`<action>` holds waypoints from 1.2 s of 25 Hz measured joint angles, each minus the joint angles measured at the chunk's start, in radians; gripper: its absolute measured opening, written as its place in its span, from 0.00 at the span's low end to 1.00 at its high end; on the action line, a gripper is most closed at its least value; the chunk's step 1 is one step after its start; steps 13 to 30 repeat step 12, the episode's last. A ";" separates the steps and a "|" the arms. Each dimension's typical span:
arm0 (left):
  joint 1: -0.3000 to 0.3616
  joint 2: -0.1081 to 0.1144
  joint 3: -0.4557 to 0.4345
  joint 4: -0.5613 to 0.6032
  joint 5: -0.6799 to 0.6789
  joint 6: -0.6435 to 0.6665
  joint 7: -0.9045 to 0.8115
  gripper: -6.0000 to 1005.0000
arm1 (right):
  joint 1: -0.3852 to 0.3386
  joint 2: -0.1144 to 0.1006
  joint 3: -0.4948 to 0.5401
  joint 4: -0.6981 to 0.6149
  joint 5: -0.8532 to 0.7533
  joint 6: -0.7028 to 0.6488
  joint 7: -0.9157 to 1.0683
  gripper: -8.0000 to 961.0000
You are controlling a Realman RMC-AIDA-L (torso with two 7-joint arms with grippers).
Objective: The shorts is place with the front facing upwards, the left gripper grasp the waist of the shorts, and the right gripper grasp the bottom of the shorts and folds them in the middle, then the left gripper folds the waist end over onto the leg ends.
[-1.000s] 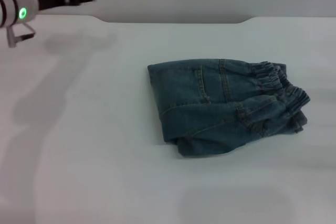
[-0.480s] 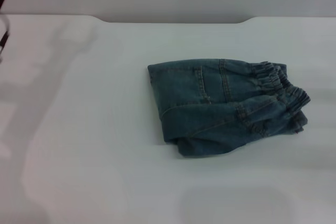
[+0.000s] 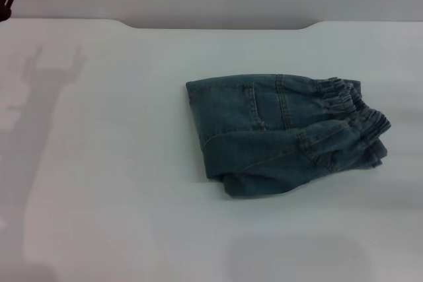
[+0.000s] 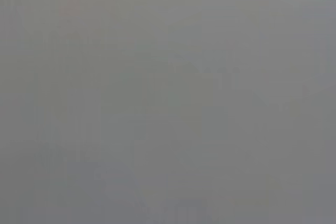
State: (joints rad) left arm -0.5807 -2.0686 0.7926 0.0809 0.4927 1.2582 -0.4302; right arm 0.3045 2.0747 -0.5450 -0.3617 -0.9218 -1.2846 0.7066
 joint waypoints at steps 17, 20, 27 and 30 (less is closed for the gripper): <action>-0.006 0.000 0.037 -0.013 -0.002 -0.029 -0.001 0.83 | 0.028 0.001 -0.001 0.020 0.010 -0.001 -0.003 0.49; -0.006 0.000 0.037 -0.013 -0.002 -0.029 -0.001 0.83 | 0.028 0.001 -0.001 0.020 0.010 -0.001 -0.003 0.49; -0.006 0.000 0.037 -0.013 -0.002 -0.029 -0.001 0.83 | 0.028 0.001 -0.001 0.020 0.010 -0.001 -0.003 0.49; -0.006 0.000 0.037 -0.013 -0.002 -0.029 -0.001 0.83 | 0.028 0.001 -0.001 0.020 0.010 -0.001 -0.003 0.49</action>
